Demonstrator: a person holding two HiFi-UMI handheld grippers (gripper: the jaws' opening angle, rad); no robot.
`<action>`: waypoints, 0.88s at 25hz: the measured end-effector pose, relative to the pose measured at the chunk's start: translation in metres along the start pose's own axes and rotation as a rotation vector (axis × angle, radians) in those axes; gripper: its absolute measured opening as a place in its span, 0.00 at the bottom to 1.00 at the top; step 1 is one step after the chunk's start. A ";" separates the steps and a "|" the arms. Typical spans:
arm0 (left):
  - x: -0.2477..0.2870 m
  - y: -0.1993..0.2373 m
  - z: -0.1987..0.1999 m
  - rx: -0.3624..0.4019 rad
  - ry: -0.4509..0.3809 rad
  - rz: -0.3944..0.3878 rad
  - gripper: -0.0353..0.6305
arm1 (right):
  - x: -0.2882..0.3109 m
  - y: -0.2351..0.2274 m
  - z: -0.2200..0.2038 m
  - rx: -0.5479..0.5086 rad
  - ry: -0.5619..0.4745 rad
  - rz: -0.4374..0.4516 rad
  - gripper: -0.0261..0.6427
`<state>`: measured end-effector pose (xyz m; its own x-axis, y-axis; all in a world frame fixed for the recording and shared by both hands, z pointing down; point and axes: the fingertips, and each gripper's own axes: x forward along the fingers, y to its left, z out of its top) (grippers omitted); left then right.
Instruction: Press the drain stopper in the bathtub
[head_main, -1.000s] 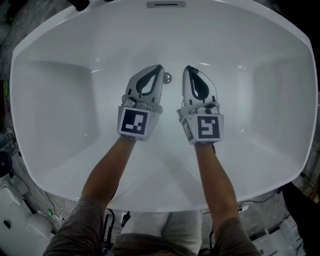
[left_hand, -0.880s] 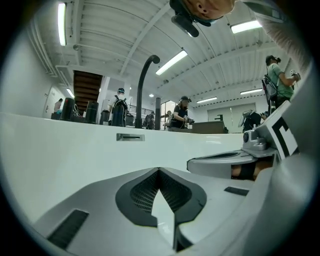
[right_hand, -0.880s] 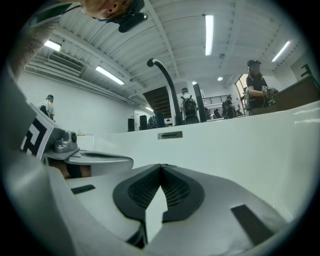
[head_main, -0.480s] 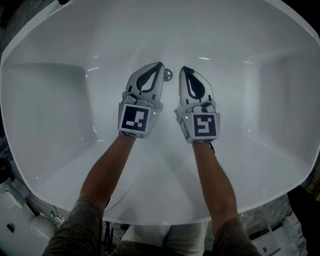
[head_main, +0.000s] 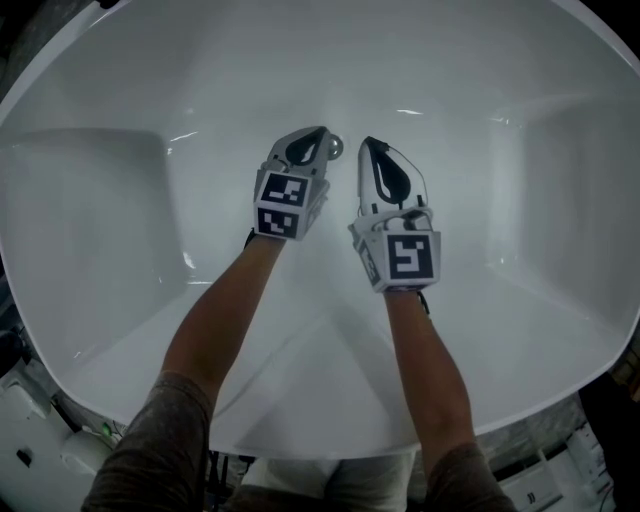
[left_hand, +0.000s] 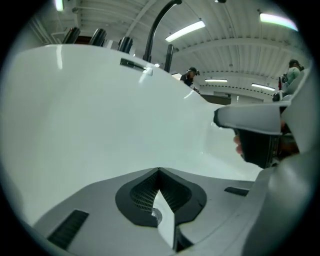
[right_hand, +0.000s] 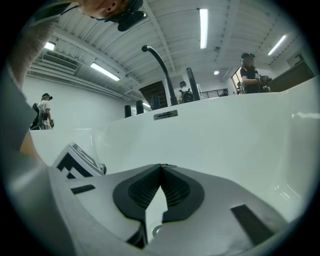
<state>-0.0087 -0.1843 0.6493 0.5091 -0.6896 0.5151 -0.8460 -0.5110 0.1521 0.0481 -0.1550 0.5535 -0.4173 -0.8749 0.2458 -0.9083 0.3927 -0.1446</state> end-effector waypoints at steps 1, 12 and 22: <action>0.008 0.003 -0.011 -0.022 0.032 0.007 0.06 | 0.000 -0.002 -0.002 0.005 0.000 -0.001 0.04; 0.065 0.029 -0.120 -0.142 0.334 0.047 0.06 | 0.006 -0.003 -0.027 0.036 0.020 -0.001 0.04; 0.080 0.032 -0.174 -0.131 0.497 0.045 0.06 | 0.003 0.003 -0.045 0.044 0.050 0.012 0.04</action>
<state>-0.0224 -0.1665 0.8421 0.3621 -0.3656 0.8574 -0.8943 -0.3957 0.2089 0.0430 -0.1442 0.5972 -0.4304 -0.8543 0.2913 -0.9013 0.3896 -0.1892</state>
